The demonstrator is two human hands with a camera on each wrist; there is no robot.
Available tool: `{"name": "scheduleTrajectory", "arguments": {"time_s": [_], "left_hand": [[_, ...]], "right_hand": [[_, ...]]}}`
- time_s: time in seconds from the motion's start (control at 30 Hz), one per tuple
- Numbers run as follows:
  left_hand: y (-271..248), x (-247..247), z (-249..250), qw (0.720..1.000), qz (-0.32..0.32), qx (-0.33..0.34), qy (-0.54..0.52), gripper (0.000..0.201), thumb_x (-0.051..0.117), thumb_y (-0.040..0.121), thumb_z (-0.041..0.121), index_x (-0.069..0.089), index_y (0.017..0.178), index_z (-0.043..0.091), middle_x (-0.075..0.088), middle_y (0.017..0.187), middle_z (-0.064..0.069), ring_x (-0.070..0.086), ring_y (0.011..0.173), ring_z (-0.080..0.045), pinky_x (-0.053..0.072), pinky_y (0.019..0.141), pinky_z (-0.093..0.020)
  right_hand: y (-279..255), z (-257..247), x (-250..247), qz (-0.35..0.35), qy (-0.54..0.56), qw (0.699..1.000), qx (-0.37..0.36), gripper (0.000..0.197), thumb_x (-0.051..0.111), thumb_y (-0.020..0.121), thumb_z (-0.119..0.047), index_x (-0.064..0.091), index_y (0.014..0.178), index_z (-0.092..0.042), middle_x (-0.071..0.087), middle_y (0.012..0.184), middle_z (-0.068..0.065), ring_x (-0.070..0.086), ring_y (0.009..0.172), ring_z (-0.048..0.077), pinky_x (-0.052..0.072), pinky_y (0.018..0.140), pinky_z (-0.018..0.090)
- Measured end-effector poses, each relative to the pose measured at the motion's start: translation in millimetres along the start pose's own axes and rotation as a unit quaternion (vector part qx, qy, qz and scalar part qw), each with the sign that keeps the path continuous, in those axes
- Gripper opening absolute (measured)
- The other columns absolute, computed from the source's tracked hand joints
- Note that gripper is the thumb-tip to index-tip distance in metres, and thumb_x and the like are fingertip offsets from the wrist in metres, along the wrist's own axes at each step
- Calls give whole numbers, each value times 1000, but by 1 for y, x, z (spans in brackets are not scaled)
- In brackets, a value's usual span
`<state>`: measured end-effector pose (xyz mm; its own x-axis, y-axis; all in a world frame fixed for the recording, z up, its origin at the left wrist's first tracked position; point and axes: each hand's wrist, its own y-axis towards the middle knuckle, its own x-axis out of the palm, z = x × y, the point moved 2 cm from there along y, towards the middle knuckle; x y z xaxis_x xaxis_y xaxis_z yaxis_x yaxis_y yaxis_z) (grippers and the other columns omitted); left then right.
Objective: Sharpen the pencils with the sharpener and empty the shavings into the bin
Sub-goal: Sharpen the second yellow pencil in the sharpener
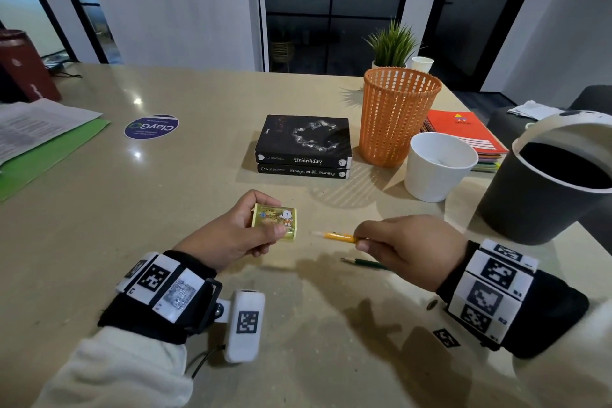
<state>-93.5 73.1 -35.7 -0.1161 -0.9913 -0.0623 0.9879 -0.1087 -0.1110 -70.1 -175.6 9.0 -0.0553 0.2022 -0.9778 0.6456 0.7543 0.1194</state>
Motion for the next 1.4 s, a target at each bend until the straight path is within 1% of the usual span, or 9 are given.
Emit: {"name": "scheduleTrajectory", "arguments": {"time_s": [0.13, 0.27, 0.4, 0.6, 0.7, 0.83, 1.1, 1.23, 1.4], "left_hand": [[-1, 0, 1, 1000, -1, 4, -17, 56, 75, 51, 37, 50, 100, 25, 62, 72, 5, 53, 57, -8, 47, 57, -23], [-2, 2, 4, 998, -6, 3, -60, 53, 75, 54, 25, 50, 100, 22, 62, 75, 2, 57, 58, -8, 49, 55, -19], [-2, 5, 4, 996, -17, 0, -93, 46, 71, 62, 13, 49, 101, 21, 60, 79, -2, 57, 58, -9, 48, 54, -18], [-2, 9, 3, 992, -12, -11, -128, 42, 61, 65, 5, 50, 102, 20, 55, 86, -7, 57, 56, -9, 48, 52, -18], [-3, 6, 4, 991, -6, -17, -134, 41, 60, 65, 6, 50, 102, 20, 56, 84, -5, 57, 56, -9, 48, 52, -18], [-4, 5, 3, 990, -8, -23, -137, 38, 60, 66, 6, 51, 100, 20, 57, 83, -4, 57, 55, -9, 48, 51, -17], [-3, 6, -2, 990, -28, -23, -137, 41, 59, 68, 3, 53, 103, 22, 57, 86, -4, 57, 57, -10, 48, 50, -18], [-2, 0, -5, 987, 6, -31, -158, 42, 58, 68, 4, 55, 103, 26, 56, 80, -7, 54, 56, -10, 46, 49, -16], [-3, -2, -6, 984, -15, -56, -168, 47, 64, 63, 4, 56, 105, 24, 54, 87, -10, 54, 56, -12, 44, 48, -17]], "right_hand": [[0, -2, 6, 11, -11, 1000, 14, 44, 21, 89, -48, 56, 105, -27, 63, 88, -8, 60, 77, 19, 44, 59, 30], [-3, -3, 8, 6, -34, 999, 18, 39, 28, 86, -30, 56, 111, -23, 60, 95, -5, 58, 86, 19, 46, 67, 32], [-4, -2, 10, 15, -51, 999, 10, 36, 37, 83, -24, 58, 113, -23, 61, 84, -5, 60, 74, 21, 48, 56, 34], [-6, 0, 13, 2, -38, 999, 29, 41, 36, 94, -28, 33, 134, -38, 61, 100, -10, 60, 88, 18, 44, 63, 29], [-5, 0, 11, 5, -49, 997, 62, 35, 32, 95, -32, 34, 130, -32, 61, 106, -11, 59, 92, 18, 46, 68, 30], [-2, -3, 16, -10, -62, 995, 75, 20, 30, 95, -31, 38, 108, -18, 60, 89, -1, 54, 72, 24, 42, 60, 32], [0, -5, 20, -6, -57, 997, 60, 17, 35, 94, -27, 44, 103, -15, 58, 85, -1, 51, 69, 24, 31, 54, 30], [0, -4, 21, 33, -68, 996, 52, 14, 36, 88, -26, 46, 90, -17, 60, 70, -1, 52, 54, 24, 26, 44, 26], [0, -2, 24, 30, -73, 995, 57, 25, 32, 93, -34, 48, 111, -25, 62, 86, -4, 59, 68, 25, 32, 48, 25]]}}
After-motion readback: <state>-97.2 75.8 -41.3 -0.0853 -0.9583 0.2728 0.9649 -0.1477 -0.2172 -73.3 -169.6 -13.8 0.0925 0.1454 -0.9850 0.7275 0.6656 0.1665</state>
